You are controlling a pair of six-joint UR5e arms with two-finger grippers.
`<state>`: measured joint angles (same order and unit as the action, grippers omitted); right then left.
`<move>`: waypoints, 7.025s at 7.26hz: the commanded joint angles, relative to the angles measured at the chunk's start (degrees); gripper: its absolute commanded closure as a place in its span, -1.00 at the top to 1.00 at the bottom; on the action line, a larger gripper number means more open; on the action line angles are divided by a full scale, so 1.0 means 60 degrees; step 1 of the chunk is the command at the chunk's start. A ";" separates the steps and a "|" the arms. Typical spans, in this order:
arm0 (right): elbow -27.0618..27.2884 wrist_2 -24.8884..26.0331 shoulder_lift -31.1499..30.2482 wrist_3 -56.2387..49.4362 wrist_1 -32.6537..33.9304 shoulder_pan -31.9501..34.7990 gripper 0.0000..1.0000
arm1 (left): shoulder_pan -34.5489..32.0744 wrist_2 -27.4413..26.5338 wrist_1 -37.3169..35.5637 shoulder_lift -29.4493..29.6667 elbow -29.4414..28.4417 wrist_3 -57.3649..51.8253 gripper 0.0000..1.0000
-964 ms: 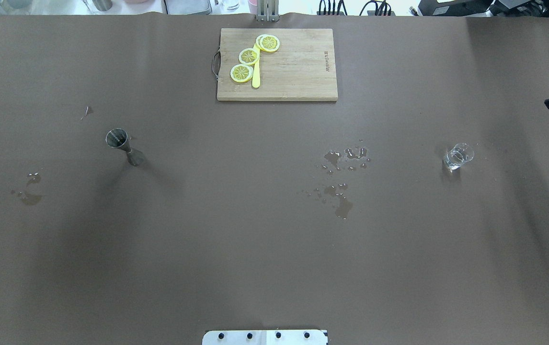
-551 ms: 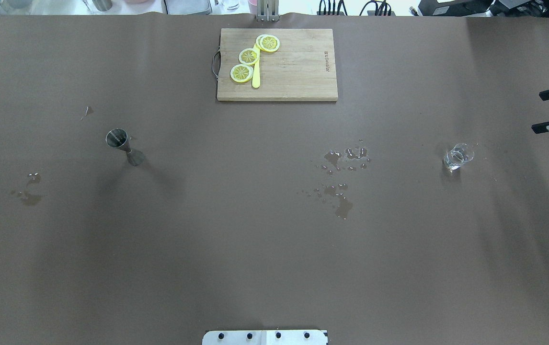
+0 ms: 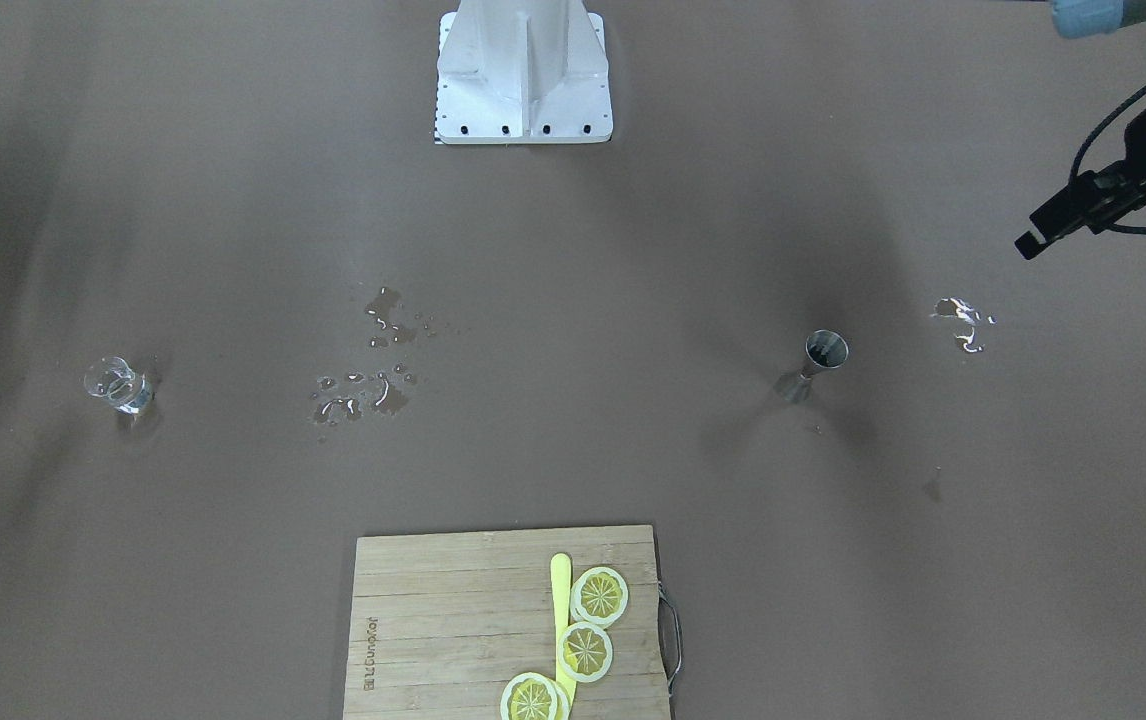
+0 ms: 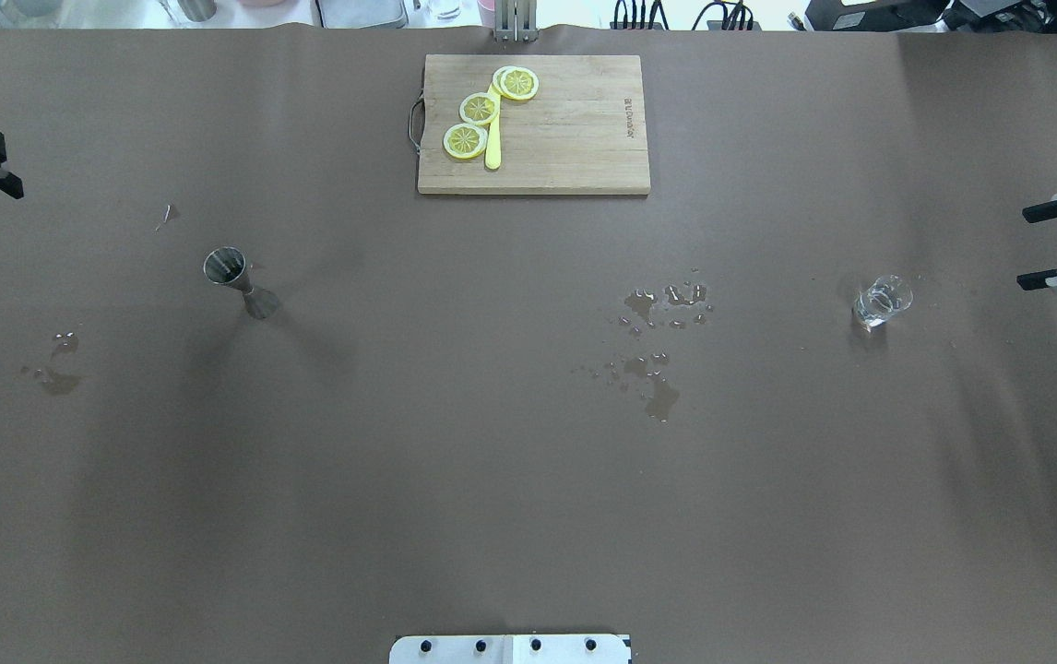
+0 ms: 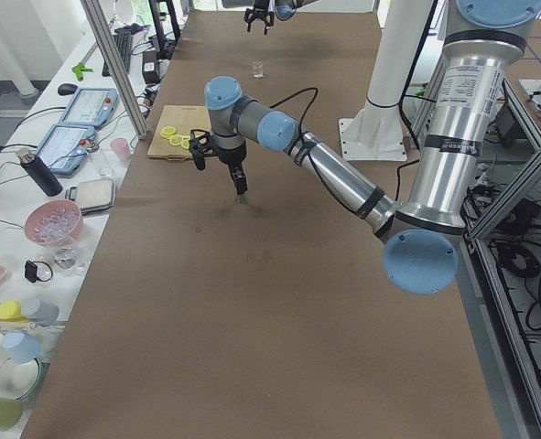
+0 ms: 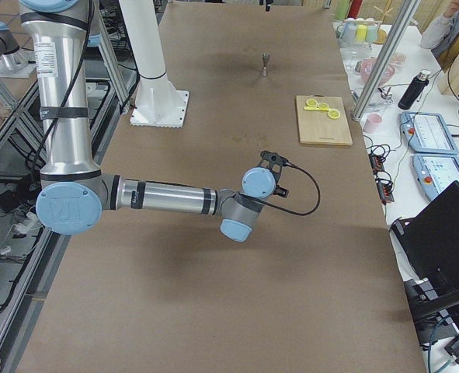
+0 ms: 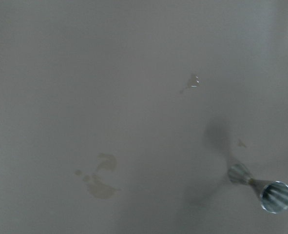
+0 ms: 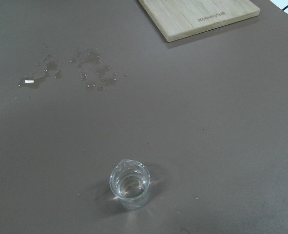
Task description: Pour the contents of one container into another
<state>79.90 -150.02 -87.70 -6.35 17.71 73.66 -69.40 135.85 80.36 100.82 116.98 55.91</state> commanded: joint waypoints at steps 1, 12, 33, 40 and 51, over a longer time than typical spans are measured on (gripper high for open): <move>-0.0234 0.0129 0.0158 0.0032 -0.0124 -0.0016 1.00 | 0.0999 -0.0868 0.1352 -0.0030 0.0307 0.1722 0.97; -0.0864 -0.1141 0.0247 0.0325 -0.1545 -0.0059 1.00 | 0.9967 -1.4780 0.2910 -0.1099 0.0838 0.6398 0.93; -0.2461 0.1156 0.1329 -0.0714 -0.1559 -0.2374 0.92 | 0.8417 -1.6592 0.6557 0.0379 -0.4011 0.4833 0.65; -0.2638 0.1200 0.1360 -0.0714 -0.1691 -0.2623 0.92 | 0.8299 -1.6592 0.6748 0.0790 -0.4525 0.4818 -0.51; -0.2814 0.1639 0.1536 -0.0714 -0.1852 -0.2726 0.60 | 0.6688 -1.4396 1.1831 0.2864 -0.5226 -0.3556 -1.00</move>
<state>63.06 -140.29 -78.50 -10.71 6.74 57.36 -28.14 46.70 149.64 112.94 87.73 39.95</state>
